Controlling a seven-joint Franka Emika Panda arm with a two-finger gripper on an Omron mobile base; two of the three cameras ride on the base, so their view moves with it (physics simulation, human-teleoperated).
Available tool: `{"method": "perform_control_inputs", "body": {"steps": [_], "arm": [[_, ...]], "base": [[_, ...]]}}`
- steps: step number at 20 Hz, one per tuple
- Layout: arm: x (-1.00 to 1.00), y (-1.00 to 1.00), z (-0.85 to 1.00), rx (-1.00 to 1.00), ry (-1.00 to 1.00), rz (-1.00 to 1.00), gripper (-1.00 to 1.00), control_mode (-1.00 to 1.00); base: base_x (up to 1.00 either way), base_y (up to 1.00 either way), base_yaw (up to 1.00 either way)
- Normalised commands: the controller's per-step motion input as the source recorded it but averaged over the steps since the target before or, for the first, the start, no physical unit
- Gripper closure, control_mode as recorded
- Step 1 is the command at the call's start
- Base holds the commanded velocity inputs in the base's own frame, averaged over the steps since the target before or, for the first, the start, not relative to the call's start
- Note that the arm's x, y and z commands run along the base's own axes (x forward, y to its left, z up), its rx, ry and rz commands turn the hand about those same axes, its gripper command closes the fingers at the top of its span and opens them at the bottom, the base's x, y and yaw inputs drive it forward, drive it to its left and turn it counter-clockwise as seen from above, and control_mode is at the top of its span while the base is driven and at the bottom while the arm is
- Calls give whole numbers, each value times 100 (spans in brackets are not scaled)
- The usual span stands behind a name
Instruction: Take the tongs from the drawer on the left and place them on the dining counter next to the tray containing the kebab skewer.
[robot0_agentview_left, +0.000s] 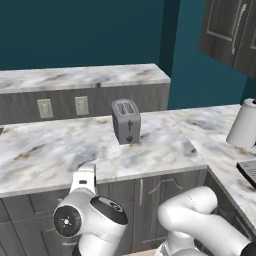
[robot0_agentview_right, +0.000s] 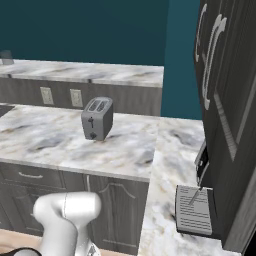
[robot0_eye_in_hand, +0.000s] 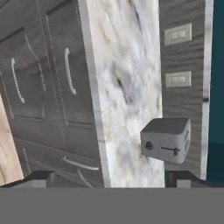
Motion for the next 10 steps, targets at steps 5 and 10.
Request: {"method": "perform_control_inputs", "body": {"steps": [5, 10], "arm": [[0, 1, -54, -7, 1, 3, -100, -100], [8, 8, -40, -1, -8, 2, -100, -100]], "base": [[0, 0, 0], [0, 0, 0]]}}
